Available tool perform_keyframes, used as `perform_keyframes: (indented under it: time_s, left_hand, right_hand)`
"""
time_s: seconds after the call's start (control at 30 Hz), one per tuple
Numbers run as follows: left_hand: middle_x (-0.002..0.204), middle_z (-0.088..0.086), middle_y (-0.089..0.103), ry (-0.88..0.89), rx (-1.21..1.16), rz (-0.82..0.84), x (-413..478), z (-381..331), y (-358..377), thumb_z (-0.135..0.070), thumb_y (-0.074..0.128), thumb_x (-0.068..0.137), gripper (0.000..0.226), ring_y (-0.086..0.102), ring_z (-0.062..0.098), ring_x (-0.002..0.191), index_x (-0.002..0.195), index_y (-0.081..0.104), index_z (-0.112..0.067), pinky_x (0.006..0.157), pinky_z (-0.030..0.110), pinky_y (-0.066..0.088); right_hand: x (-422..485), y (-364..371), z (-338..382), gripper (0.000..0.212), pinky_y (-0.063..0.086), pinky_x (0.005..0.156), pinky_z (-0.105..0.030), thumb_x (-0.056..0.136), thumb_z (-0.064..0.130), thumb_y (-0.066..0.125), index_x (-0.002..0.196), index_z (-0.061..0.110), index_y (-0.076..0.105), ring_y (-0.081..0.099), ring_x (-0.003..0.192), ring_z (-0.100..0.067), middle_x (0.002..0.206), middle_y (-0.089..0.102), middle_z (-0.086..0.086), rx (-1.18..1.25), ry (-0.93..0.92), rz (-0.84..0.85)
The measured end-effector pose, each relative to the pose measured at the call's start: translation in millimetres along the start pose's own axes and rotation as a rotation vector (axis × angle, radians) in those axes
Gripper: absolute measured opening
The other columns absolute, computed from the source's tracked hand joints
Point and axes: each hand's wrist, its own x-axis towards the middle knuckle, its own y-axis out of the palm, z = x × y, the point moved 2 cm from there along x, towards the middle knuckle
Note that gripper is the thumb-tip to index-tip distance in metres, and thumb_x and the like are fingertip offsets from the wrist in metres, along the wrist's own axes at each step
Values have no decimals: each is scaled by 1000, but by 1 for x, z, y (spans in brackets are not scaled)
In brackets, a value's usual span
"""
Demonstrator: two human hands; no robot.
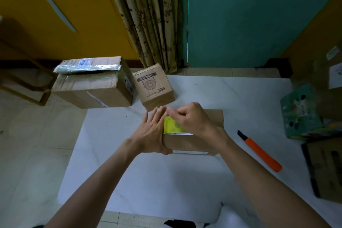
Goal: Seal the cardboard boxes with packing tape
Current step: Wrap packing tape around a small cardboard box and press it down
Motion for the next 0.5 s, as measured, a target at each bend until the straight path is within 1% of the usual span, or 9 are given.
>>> perform_keyframes:
  time_s: [0.03,0.1,0.17,0.23,0.3,0.4,0.5]
  left_hand:
    - [167,7,-5,2,21,8,0,0,0,-79,76,59,149,-6,32,155,159,-15,-18,124,60,6]
    - [165,9,0,0,54,7,0,2,-3,-80,75,58,146,12,36,151,159,-14,-21,122,59,18]
    - [162,9,4,-1,74,-18,0,6,-5,-81,73,55,145,27,36,142,157,-14,-25,118,54,28]
    - [160,9,8,19,65,-38,0,9,-4,-81,72,55,144,31,34,137,157,-12,-25,117,50,33]
    - [157,7,12,54,56,-63,0,10,-4,-79,74,57,141,33,30,135,158,-7,-24,116,45,34]
    - [156,5,14,81,41,-90,1,9,-3,-78,75,57,140,33,27,133,158,-6,-26,116,44,35]
    - [158,5,9,71,36,-81,-1,10,-1,-78,76,58,140,34,27,132,157,-10,-27,116,45,34]
  right_hand:
    - [2,-2,1,57,29,44,-22,94,43,63,44,16,54,42,38,-10,35,41,10,-23,32,18]
    - [5,-12,1,62,26,41,-15,93,48,61,41,19,47,44,39,-8,35,43,11,-134,80,62]
    - [4,-28,-3,65,26,41,-16,94,55,55,42,17,46,42,38,-9,37,43,6,-281,116,67]
    - [-1,-45,-10,67,28,45,-25,97,52,50,42,14,45,40,40,-9,40,41,5,-377,148,46]
    - [-6,-54,-13,67,28,46,-25,101,47,45,42,16,42,41,42,-9,42,41,7,-453,146,60]
    - [-10,-57,-13,63,32,47,-24,102,47,40,49,15,51,42,42,-10,45,45,6,-614,78,56]
    - [-13,-68,-17,61,26,45,-23,102,48,39,52,15,54,42,42,-11,45,44,3,-775,80,20]
